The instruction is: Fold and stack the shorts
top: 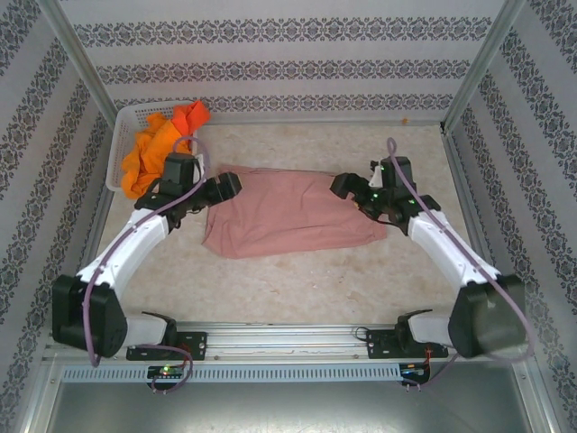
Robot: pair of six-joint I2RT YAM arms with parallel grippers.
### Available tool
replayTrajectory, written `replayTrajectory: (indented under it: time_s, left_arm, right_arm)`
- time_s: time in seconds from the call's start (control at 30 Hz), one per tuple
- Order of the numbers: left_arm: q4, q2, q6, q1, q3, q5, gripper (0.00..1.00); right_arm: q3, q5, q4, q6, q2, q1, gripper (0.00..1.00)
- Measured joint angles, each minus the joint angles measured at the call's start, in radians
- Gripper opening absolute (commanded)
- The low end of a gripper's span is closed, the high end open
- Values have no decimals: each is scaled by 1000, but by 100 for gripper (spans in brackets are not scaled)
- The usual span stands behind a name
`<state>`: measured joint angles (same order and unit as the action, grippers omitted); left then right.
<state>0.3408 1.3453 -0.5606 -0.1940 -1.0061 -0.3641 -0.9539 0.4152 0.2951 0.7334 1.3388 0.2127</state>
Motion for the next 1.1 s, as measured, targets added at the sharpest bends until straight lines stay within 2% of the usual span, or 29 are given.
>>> replayTrajectory:
  time_s: [0.1,0.23,0.47,0.77,1.1]
  left_arm:
    - [31,55,25,27,33,-7,67]
    - [36,76,31,71,106,-27,62]
    - [41,119,41,79,130,-27,50]
    - [47,161,64,79,133,15,53]
    - [58,169,85,79,140,67,50]
  right_arm:
    - [-41,-6,0,-14,109,4,96]
    - [-84,-7,1,-34,226,4,96]
    - [-107,-6,-3,-34,307,4,97]
    - [-108,-7,-8,-34,314,4,97]
    - [-108,-7,-10,-34,323,4,97]
